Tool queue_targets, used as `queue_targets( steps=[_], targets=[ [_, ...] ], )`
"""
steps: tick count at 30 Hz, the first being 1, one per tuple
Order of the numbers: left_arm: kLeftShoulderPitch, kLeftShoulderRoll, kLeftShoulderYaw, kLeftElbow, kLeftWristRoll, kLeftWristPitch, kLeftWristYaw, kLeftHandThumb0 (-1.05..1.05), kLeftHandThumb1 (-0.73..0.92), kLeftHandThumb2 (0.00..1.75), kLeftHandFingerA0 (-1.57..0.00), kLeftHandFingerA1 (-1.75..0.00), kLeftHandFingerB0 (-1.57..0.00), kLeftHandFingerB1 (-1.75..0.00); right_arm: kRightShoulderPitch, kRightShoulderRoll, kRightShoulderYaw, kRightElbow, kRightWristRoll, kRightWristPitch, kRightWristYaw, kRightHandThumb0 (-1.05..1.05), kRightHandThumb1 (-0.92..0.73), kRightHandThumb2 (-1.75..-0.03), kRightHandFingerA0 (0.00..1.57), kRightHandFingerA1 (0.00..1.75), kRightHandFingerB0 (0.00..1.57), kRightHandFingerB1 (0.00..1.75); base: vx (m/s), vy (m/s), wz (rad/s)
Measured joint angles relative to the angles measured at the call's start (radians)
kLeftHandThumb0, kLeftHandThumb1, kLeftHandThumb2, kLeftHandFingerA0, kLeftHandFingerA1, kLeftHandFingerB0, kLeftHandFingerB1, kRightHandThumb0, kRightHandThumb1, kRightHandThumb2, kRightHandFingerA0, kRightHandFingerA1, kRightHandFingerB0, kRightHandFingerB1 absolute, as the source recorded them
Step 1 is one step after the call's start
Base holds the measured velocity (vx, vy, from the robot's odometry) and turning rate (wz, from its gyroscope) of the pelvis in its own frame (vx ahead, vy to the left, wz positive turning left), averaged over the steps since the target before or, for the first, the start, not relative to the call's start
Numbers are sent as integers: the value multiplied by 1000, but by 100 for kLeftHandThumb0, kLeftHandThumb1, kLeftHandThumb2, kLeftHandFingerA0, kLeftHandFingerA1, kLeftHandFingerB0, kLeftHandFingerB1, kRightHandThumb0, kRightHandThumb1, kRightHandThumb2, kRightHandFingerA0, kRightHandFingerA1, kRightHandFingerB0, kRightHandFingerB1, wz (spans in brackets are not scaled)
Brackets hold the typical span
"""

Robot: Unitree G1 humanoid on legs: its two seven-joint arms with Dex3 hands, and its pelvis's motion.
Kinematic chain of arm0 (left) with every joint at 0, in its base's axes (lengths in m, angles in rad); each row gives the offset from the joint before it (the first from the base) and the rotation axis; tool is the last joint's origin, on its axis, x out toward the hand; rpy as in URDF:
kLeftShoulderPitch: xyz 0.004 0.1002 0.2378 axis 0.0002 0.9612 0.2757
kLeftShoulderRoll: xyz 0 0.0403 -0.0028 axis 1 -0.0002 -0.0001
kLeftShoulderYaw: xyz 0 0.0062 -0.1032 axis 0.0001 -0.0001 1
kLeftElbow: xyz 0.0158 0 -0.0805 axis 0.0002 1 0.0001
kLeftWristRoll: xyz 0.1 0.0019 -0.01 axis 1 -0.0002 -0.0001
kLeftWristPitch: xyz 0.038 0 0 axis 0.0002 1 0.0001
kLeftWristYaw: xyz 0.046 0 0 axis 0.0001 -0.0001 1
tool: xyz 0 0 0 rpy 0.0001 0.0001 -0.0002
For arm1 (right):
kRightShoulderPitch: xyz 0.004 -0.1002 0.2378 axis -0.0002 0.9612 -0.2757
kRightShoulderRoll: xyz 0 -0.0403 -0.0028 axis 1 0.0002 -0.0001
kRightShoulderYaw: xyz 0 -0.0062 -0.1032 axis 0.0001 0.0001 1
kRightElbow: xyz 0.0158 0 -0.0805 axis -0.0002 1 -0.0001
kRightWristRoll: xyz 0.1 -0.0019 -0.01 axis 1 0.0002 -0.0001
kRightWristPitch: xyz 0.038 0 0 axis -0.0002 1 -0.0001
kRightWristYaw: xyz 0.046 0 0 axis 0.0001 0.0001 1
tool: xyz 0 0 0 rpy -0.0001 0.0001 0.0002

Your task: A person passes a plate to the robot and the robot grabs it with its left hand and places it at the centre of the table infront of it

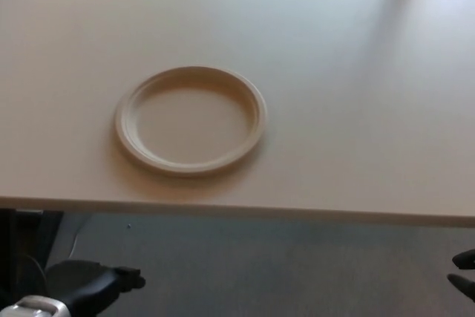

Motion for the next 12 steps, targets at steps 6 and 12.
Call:
queue_targets(
  steps=[6, 12],
  targets=[
    [-110, 8, -40, 140, 17, -11, 94, -77, 84, 66, -28, -31, -27, -30, -12, -3, -8, 0, 1, 2, 2, -71, -71, -60, 20, 61, 18, 48, 0, 0, 0],
    [-151, 8, -91, 233, 29, -26, 167, -78, 86, 67, -32, -34, -30, -30, -17, -4, -14, 0, 1, 2, 4, -69, -69, -61, 19, 58, 20, 47, 0, 0, 0]
  ],
)
